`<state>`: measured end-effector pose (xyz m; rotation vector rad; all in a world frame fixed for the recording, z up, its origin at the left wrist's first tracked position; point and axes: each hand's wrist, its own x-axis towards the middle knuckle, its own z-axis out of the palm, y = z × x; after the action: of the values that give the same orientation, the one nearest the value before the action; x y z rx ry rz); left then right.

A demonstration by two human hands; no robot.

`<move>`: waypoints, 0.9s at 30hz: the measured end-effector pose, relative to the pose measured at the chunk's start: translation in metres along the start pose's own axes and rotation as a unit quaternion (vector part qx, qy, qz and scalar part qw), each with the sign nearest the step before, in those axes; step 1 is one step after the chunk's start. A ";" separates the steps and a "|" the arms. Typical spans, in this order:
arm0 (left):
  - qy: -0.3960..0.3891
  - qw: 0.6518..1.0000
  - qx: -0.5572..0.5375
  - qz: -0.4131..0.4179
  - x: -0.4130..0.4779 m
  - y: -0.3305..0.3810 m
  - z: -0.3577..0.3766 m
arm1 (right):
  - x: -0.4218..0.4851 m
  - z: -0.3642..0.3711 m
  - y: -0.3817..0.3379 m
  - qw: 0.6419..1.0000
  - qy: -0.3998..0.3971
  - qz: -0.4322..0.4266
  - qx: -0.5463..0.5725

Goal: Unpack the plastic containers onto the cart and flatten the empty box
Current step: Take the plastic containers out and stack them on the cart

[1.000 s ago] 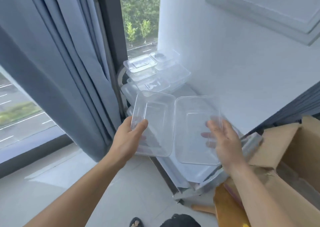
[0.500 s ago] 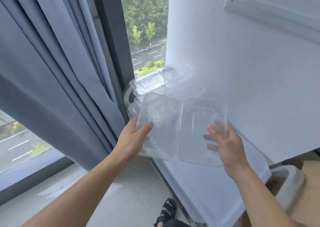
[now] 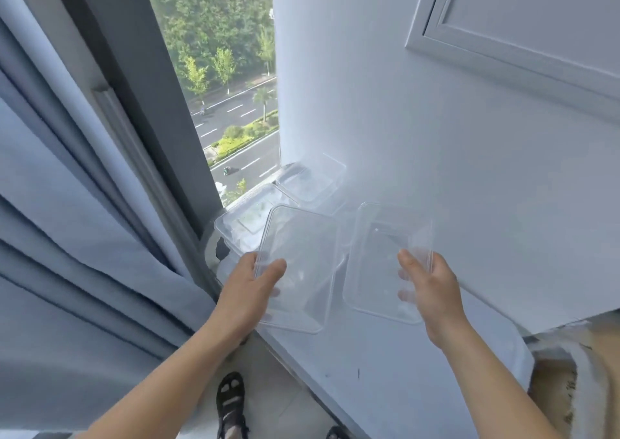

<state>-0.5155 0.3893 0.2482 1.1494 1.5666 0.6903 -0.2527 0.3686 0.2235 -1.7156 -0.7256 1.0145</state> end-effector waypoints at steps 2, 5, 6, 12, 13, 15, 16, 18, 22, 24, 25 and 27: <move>-0.030 0.999 0.009 0.002 0.025 0.006 -0.014 | 0.011 0.017 0.000 0.999 0.035 0.011 -0.008; -0.077 0.996 0.035 0.013 0.062 0.018 -0.040 | 0.027 0.046 0.000 0.995 0.087 0.037 -0.011; -0.090 0.995 0.047 0.019 0.074 0.020 -0.047 | 0.032 0.056 0.001 0.994 0.102 0.047 -0.014; -0.147 0.981 0.121 0.030 0.121 0.031 -0.071 | 0.070 0.096 0.001 0.984 0.152 0.080 -0.042; -0.160 0.979 0.126 0.031 0.125 0.032 -0.071 | 0.077 0.100 -0.001 0.983 0.158 0.082 -0.050; -0.180 0.975 0.127 0.029 0.134 0.034 -0.070 | 0.091 0.107 -0.003 0.980 0.165 0.090 -0.059; -0.185 0.974 0.125 0.025 0.139 0.035 -0.070 | 0.098 0.110 -0.003 0.979 0.166 0.097 -0.061; -0.190 0.975 0.116 0.013 0.148 0.035 -0.068 | 0.111 0.117 -0.005 0.979 0.163 0.107 -0.066; -0.215 0.971 0.108 0.011 0.156 0.040 -0.062 | 0.135 0.124 -0.004 0.979 0.156 0.115 -0.067; -0.221 0.969 0.111 0.015 0.161 0.042 -0.059 | 0.146 0.125 -0.001 0.979 0.151 0.125 -0.063; -0.220 0.969 0.109 0.013 0.164 0.043 -0.057 | 0.150 0.124 0.000 0.978 0.150 0.131 -0.062; -0.217 0.971 0.102 0.007 0.168 0.044 -0.053 | 0.157 0.123 0.003 0.977 0.148 0.138 -0.064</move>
<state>-0.5530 0.5663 0.2364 1.3590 1.2741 0.2606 -0.2866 0.5521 0.1527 -2.0665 -0.3725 0.8833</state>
